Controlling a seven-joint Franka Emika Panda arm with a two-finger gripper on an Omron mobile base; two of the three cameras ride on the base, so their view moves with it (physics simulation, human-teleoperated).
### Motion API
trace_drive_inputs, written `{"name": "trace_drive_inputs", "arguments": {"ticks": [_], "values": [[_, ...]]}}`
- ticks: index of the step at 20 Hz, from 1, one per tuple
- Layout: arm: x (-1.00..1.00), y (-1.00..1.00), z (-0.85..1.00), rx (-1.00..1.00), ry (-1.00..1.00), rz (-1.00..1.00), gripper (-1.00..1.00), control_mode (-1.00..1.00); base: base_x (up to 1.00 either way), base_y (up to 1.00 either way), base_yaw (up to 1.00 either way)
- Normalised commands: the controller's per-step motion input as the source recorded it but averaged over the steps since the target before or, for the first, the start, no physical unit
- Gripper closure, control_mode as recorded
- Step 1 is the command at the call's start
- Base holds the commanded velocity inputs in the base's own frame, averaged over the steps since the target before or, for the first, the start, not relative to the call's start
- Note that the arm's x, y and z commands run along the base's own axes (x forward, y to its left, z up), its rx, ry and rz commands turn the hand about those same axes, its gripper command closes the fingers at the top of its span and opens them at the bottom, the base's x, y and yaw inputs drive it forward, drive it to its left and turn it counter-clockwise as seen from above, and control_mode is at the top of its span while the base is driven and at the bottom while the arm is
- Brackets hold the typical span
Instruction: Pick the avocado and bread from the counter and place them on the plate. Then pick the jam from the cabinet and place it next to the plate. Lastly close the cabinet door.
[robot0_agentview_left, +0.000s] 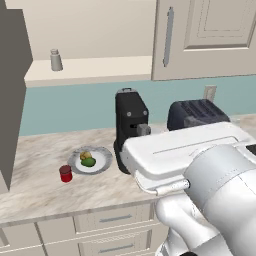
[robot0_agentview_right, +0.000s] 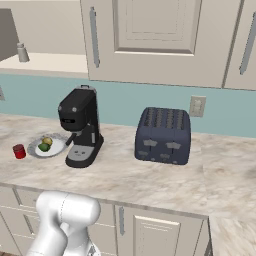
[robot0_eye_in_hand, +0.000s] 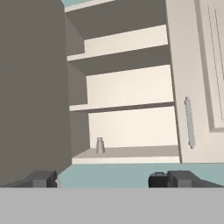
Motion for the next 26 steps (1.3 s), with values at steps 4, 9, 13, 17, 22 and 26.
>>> {"name": "trace_drive_inputs", "arguments": {"ticks": [4, 9, 13, 17, 22, 26], "values": [[0.0, 0.57, -0.01, 0.0, 0.11, 0.0, -1.0, -1.0, 0.0, 0.0, 0.0], [-0.26, 0.59, -0.15, -0.02, 0.16, 0.0, -1.0, -1.0, 0.0, 0.0, 0.0], [-0.74, 0.32, -0.25, -0.02, 0.07, 0.0, -1.0, -1.0, 0.0, 0.0, 0.0], [-0.21, 0.29, -0.02, 0.0, 0.04, 0.0, -1.0, -1.0, 0.0, 0.0, 0.0], [0.05, 0.61, 0.0, 0.0, 0.07, -0.01, -1.0, -1.0, 0.0, 0.0, 0.0], [0.33, 0.95, 0.0, -0.01, 0.16, -0.05, -1.0, -1.0, 0.0, 0.0, 0.0]]}}
